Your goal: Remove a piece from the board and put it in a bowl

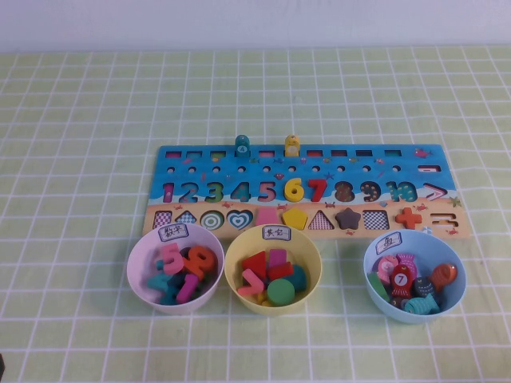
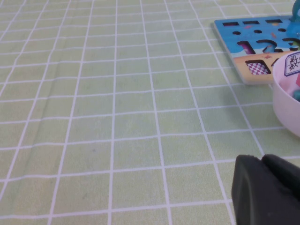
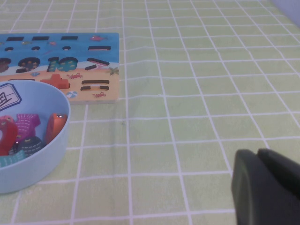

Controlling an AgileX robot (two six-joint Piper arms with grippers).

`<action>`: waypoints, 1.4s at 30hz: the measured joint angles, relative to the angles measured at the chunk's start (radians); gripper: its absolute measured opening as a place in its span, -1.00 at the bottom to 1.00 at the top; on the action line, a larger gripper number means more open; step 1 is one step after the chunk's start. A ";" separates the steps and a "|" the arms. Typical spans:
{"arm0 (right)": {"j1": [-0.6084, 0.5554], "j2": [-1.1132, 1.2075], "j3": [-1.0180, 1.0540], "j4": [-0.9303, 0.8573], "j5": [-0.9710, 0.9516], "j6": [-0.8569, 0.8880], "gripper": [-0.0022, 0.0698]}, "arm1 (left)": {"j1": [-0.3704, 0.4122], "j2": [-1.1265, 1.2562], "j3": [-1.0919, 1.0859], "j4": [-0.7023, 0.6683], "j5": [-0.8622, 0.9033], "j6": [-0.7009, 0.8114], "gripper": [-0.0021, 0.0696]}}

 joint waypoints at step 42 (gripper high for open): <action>0.000 0.000 0.000 0.000 0.000 0.000 -0.99 | 0.000 0.095 -0.170 -0.333 -0.162 -0.126 -0.95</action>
